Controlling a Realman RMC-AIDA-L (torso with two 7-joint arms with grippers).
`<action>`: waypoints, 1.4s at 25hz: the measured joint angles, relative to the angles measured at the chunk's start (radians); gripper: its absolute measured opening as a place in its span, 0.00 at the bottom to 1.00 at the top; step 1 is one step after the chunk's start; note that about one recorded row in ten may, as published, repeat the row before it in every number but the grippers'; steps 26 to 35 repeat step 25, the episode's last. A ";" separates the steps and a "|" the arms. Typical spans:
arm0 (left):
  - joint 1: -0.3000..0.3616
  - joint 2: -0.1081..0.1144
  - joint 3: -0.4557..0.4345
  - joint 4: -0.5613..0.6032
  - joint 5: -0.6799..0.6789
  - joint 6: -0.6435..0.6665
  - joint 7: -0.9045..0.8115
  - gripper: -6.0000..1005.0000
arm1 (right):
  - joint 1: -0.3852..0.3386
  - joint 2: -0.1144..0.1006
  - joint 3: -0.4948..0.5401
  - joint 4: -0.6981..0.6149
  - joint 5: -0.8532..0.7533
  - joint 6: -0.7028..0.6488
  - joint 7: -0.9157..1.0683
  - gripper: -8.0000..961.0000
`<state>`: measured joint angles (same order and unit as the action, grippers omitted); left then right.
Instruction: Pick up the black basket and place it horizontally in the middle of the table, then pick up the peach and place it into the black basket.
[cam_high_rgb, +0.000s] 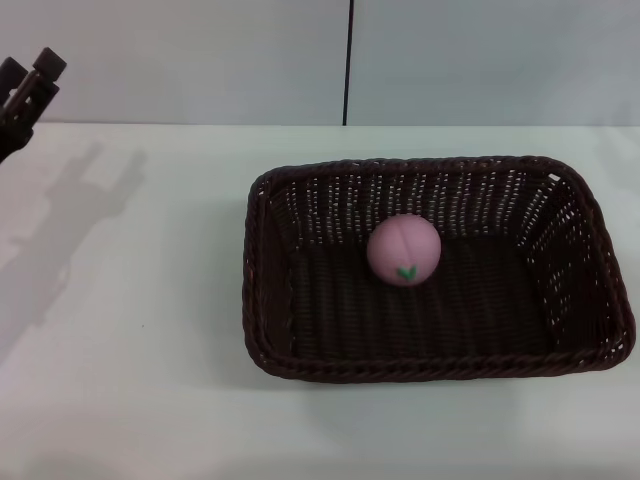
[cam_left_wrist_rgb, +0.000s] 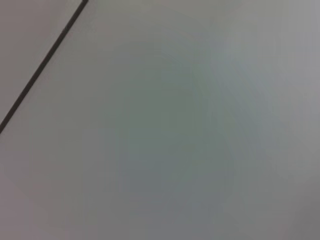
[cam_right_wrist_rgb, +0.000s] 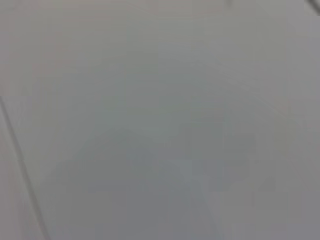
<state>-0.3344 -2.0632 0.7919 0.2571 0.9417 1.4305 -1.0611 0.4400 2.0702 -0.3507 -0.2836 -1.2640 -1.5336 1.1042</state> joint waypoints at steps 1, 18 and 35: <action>0.000 0.000 0.000 0.000 0.000 0.000 0.000 0.75 | -0.001 0.000 0.019 0.014 0.000 0.008 -0.026 0.47; 0.002 0.001 -0.036 -0.006 0.000 0.047 -0.002 0.75 | -0.013 0.002 0.154 0.114 0.002 0.051 -0.220 0.47; 0.002 0.002 -0.036 -0.007 0.000 0.053 -0.002 0.75 | -0.017 0.003 0.156 0.123 0.002 0.064 -0.229 0.47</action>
